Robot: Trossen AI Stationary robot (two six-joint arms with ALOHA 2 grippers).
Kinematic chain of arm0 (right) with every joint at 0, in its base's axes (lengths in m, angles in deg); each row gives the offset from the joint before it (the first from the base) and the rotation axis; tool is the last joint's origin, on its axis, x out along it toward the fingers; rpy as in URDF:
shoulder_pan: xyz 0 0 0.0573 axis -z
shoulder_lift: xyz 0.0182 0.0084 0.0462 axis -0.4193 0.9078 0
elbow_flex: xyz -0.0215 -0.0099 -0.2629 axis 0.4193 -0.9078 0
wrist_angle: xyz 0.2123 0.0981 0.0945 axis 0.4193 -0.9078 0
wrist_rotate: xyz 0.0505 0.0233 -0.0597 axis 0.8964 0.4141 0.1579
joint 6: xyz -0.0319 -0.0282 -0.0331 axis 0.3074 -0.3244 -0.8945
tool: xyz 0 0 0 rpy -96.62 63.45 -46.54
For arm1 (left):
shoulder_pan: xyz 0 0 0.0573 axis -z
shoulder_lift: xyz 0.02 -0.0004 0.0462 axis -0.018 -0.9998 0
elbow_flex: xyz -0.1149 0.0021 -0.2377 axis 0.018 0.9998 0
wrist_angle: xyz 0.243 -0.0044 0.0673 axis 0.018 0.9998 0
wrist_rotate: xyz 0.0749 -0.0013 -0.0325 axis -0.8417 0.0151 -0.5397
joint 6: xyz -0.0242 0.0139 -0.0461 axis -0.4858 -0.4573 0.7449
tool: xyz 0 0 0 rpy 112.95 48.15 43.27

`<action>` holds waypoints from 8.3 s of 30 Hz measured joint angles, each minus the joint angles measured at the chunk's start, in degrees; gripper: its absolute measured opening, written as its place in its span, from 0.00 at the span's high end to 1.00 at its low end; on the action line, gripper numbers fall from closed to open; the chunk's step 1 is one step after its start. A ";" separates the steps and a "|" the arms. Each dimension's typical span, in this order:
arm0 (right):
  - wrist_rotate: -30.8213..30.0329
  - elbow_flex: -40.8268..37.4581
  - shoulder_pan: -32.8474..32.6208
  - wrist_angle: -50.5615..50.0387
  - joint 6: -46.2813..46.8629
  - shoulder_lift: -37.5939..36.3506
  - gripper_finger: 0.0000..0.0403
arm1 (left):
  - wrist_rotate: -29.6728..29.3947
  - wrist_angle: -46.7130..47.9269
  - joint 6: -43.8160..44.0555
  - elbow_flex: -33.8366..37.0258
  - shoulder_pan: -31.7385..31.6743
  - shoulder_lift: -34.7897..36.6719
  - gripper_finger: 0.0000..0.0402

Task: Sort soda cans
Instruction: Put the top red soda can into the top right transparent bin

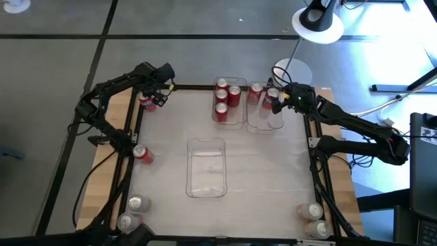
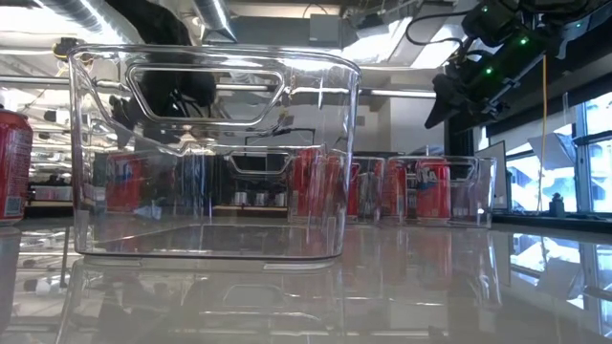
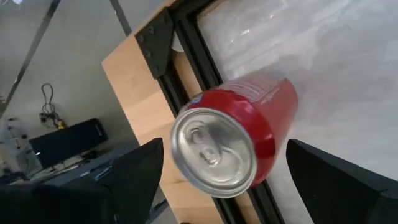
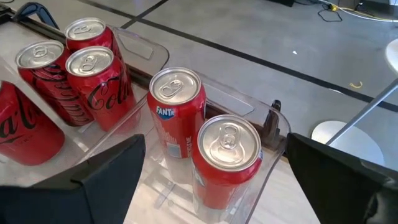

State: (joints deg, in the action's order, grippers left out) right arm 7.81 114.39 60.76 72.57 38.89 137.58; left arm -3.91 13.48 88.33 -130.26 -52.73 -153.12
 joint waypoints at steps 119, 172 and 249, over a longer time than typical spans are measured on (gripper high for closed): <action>2.98 -7.76 0.01 3.06 0.76 0.03 0.04 | -2.69 4.59 -22.34 -7.56 2.97 -15.92 0.08; 15.52 -7.69 0.02 11.38 1.66 -0.86 0.04 | 4.07 15.28 -20.23 -25.33 20.37 -0.68 0.27; 20.08 -3.61 -26.21 37.65 0.02 12.07 1.00 | 28.28 -60.44 -13.11 -6.72 44.61 1.11 0.30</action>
State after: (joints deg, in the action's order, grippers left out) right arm 27.89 110.78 34.55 110.22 38.90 149.65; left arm 24.37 -46.95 75.22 -136.98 -8.12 -152.01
